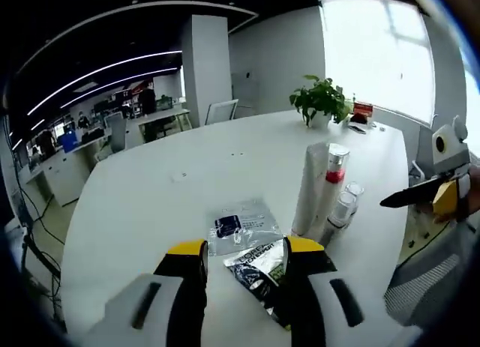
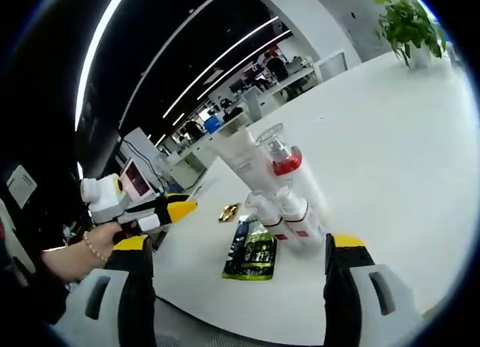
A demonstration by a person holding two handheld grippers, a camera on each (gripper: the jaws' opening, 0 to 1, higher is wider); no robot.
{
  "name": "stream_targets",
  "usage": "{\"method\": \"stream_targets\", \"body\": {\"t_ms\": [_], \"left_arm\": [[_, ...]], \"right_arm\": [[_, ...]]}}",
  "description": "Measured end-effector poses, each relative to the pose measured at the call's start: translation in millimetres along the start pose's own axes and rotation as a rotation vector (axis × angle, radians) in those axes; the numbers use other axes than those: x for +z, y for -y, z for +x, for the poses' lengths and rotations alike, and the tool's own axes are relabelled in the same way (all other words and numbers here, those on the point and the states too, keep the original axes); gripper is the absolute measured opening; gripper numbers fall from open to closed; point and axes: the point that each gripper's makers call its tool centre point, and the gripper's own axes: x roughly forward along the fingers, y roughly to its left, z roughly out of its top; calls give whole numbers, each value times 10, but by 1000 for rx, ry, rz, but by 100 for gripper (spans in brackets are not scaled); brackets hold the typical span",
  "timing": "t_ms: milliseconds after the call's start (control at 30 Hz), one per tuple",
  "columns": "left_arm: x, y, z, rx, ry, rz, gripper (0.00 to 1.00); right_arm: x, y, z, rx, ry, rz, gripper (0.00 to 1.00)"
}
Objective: Arrange the skincare products in the storage area until every visible bottle or jar stands upright without overlapping.
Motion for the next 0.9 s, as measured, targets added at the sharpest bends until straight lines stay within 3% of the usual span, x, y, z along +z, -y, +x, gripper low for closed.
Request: {"method": "stream_targets", "body": {"t_ms": [367, 533, 900], "left_arm": [[71, 221, -275, -33, 39, 27, 36], [38, 317, -367, -54, 44, 50, 36], [13, 526, -508, -90, 57, 100, 36]], "right_arm": [[-14, -267, 121, 83, 0, 20, 89], [-11, -374, 152, 134, -1, 43, 79], [-2, -599, 271, 231, 2, 148, 66]]}}
